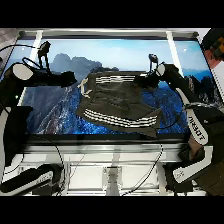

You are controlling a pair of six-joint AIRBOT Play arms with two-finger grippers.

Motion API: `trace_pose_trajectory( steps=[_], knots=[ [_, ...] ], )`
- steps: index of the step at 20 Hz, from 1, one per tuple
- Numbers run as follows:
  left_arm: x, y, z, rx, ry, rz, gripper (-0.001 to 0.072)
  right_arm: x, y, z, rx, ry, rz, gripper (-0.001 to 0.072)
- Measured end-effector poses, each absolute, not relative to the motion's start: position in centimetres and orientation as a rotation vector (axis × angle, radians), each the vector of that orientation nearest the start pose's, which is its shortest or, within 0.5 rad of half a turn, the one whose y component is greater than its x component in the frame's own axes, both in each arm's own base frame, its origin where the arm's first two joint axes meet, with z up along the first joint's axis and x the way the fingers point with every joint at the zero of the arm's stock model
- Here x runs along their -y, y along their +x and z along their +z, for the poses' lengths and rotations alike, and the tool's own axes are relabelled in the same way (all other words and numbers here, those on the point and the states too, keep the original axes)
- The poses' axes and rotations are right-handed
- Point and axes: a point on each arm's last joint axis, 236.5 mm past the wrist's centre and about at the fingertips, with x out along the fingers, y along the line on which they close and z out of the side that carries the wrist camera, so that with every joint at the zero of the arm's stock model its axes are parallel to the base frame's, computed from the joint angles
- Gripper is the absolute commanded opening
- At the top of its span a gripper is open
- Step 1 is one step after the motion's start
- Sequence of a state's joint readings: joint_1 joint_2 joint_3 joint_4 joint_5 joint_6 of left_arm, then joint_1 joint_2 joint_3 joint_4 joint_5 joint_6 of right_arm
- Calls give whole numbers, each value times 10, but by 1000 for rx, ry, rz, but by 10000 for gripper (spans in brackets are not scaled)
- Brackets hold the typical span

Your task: Fold the clothes and pants, and hang the long-sleeved shirts on hangers.

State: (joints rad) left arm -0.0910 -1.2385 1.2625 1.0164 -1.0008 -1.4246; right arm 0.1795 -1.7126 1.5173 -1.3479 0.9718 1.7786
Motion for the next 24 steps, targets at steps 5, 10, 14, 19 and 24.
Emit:
trace_pose_trajectory(
  steps=[5,10,14,19,24],
  knots=[
    [145,422,109,-955,-325,-437,4,-90,474,-28,-1281,321,-102,3],
    [145,422,109,-958,-325,-439,4,-59,442,-30,-1361,318,-289,5],
    [145,421,109,-958,-325,-438,4,-39,421,-32,-1419,305,-418,399],
    [145,421,108,-959,-325,-439,12,-28,407,-31,-1453,304,-506,627],
    [145,423,104,-969,-326,-436,12,-28,422,-22,-1396,309,-487,617]
  ],
)
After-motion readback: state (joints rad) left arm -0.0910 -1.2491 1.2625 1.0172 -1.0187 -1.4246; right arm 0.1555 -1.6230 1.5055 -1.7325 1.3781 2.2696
